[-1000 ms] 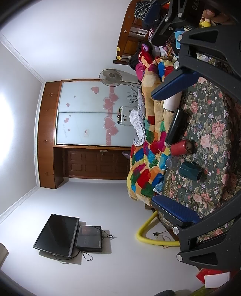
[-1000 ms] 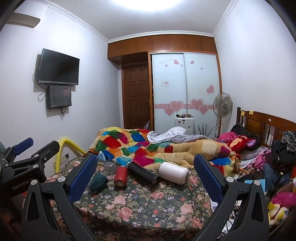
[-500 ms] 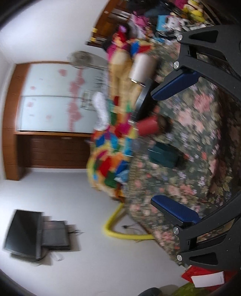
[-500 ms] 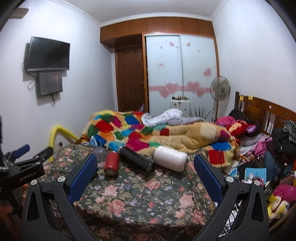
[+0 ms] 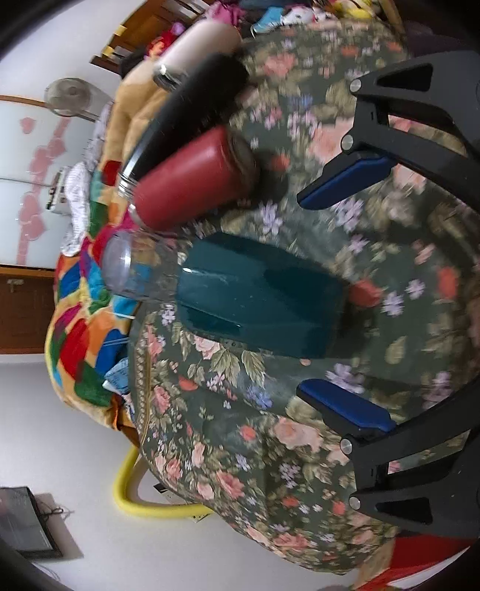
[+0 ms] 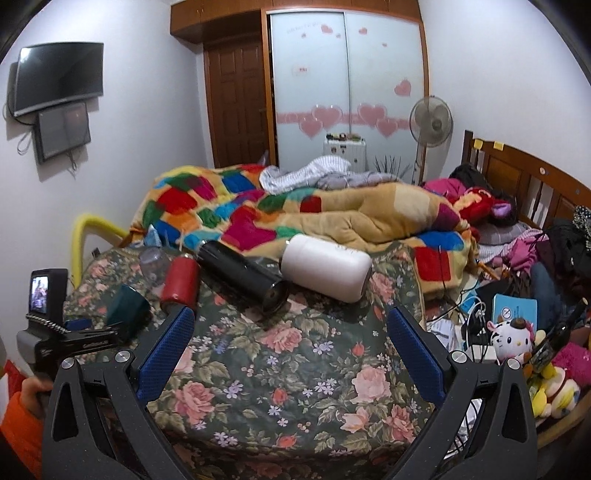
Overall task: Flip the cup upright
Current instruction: 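Move the left gripper down to the teal mug and grasp its body, then lift the teal mug with the left gripper and set it down on the bed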
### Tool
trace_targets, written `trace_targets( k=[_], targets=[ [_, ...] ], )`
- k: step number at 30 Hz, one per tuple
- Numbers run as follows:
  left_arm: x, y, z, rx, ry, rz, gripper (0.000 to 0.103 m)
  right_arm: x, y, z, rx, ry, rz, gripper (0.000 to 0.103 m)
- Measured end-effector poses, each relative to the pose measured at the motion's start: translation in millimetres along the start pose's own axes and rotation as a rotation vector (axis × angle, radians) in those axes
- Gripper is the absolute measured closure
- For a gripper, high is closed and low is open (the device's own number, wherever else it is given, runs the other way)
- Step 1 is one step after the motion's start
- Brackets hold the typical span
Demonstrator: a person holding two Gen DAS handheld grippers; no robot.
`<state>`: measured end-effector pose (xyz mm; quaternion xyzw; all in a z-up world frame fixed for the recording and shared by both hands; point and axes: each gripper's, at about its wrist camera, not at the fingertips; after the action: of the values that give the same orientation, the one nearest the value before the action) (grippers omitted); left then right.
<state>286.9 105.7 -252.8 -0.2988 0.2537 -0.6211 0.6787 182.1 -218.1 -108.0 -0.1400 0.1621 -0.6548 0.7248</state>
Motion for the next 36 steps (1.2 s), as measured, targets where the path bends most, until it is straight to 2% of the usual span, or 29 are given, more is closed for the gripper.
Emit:
trace_targets(
  k=[7, 12, 16, 21, 26, 32, 36],
  targets=[
    [3, 28, 4, 0.001, 0.029, 0.022, 0.013, -2, 30, -6, -0.056, -0.001, -0.01, 0.0],
    [-3, 45, 7, -0.02, -0.006, 0.006, 0.025, -1, 43, -11, -0.09, -0.003, -0.02, 0.0],
    [-3, 45, 7, -0.006, -0.009, 0.001, 0.033, -2, 48, -15, -0.11, -0.007, -0.023, 0.0],
    [-4, 43, 5, -0.008, -0.012, 0.005, 0.034, -4, 48, -16, -0.115, -0.015, -0.022, 0.0],
    [-1, 25, -4, -0.005, 0.009, 0.026, 0.034, -6, 41, -15, -0.103, -0.032, -0.018, 0.0],
    [9, -17, -7, 0.038, 0.016, -0.014, 0.034, -8, 29, -11, -0.076, -0.036, -0.01, 0.0],
    [30, -49, -1, 0.084, 0.056, -0.047, 0.034, -9, 18, -8, -0.05, -0.04, -0.006, 0.0]
  ],
)
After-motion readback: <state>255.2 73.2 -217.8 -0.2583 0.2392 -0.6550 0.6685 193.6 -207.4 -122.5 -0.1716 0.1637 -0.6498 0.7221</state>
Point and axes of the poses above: each gripper's, at about its wrist camera, not at the fingertips, and y roughly the way its jaws point, x to its right, z to its top, and after that the axes turned 8 degrees about x, right-handed
